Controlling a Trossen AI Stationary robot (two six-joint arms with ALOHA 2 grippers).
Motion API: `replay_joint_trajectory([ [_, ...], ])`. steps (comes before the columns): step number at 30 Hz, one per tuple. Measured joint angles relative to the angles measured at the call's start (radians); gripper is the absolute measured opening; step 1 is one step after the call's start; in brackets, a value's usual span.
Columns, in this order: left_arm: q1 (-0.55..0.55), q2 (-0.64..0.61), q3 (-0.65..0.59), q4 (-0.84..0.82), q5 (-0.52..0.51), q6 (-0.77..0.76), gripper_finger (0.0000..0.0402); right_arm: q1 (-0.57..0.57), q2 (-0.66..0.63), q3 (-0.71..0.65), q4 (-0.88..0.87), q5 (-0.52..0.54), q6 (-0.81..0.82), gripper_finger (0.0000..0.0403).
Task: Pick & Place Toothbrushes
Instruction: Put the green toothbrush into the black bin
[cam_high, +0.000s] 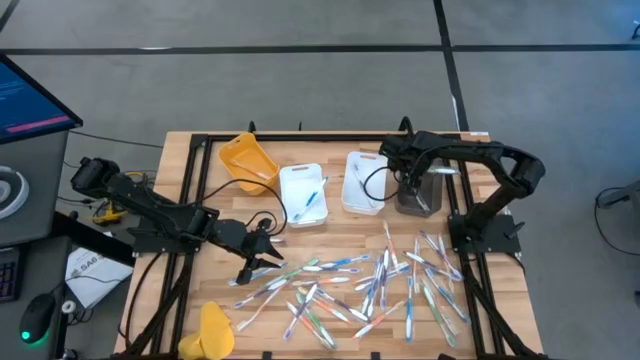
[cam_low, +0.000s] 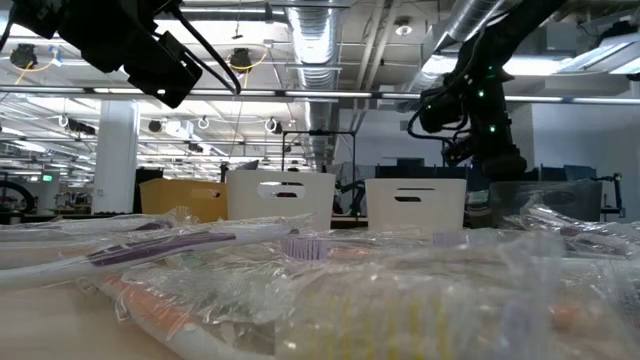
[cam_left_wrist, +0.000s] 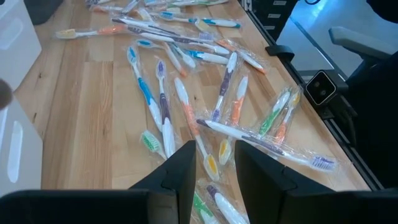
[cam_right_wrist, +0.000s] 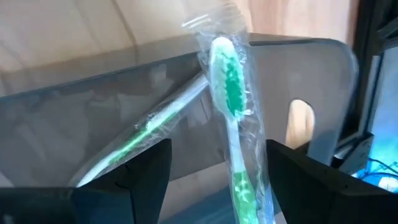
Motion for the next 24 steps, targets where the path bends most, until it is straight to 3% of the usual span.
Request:
replay_joint_trajectory([
  [8,0.0,0.0,0.0,0.0,0.0,0.002,0.0104,-0.021,-0.004,0.0,-0.006,-0.088,-0.004,0.0202],
  [18,0.0,0.0,0.0,0.0,0.0,0.001,0.0104,-0.025,-0.004,0.0,-0.01,-0.089,0.009,0.0023],
  [20,0.0,0.0,0.0,0.0,0.0,0.001,0.0104,-0.025,-0.005,0.0,-0.01,-0.089,0.009,0.0015],
  [24,0.0,0.0,0.0,0.0,0.0,0.002,0.0104,-0.024,-0.005,0.0,-0.019,-0.094,0.012,0.0035],
])
